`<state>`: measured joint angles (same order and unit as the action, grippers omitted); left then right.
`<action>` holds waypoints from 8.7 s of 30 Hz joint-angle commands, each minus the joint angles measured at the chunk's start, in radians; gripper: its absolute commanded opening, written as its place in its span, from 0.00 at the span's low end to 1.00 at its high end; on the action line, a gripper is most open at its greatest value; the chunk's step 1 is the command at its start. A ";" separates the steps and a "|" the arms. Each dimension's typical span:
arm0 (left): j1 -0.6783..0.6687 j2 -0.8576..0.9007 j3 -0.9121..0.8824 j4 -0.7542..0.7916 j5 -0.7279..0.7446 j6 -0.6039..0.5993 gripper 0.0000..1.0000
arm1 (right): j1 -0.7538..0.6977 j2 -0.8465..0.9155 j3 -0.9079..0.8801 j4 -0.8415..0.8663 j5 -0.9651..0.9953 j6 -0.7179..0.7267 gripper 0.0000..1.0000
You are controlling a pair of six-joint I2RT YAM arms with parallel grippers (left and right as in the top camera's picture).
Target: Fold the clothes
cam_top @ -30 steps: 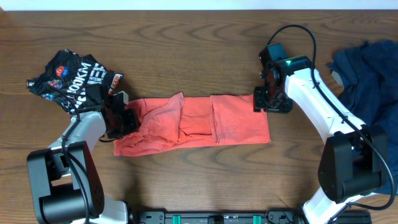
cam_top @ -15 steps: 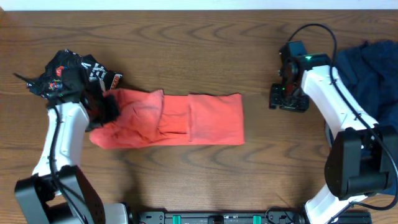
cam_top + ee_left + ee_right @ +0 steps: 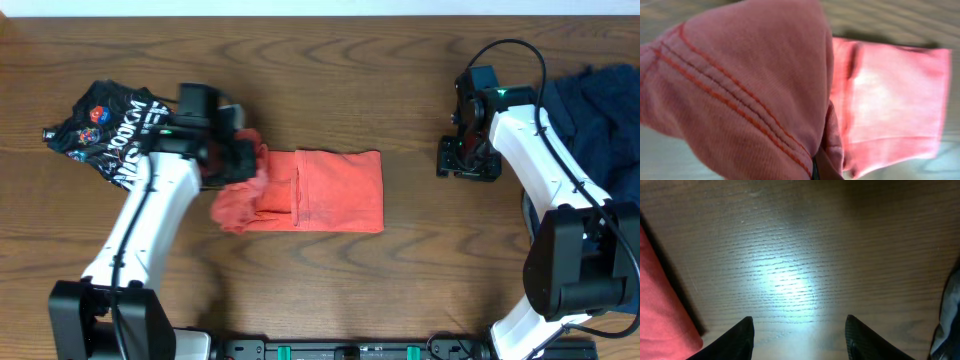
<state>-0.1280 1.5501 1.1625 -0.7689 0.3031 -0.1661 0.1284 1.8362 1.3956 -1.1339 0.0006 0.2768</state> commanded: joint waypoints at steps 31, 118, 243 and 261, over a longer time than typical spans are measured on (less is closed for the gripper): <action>-0.383 0.068 0.016 0.233 0.018 -0.173 0.06 | 0.187 -0.018 -0.281 0.388 -0.133 0.034 0.29; -0.163 0.171 0.008 -0.146 -0.168 -0.277 0.49 | 0.197 -0.040 -0.074 0.098 -0.359 -0.121 0.34; 0.559 0.145 0.044 0.710 0.008 0.023 0.07 | 0.220 -0.208 -0.291 0.292 0.033 0.082 0.57; 0.729 0.218 0.044 0.734 -0.054 0.023 0.98 | 0.220 -0.208 -0.291 0.288 0.032 0.082 0.58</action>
<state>0.5827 1.7603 1.1851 -0.0418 0.2691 -0.1394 0.3546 1.6482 1.0924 -0.8448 0.0227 0.3485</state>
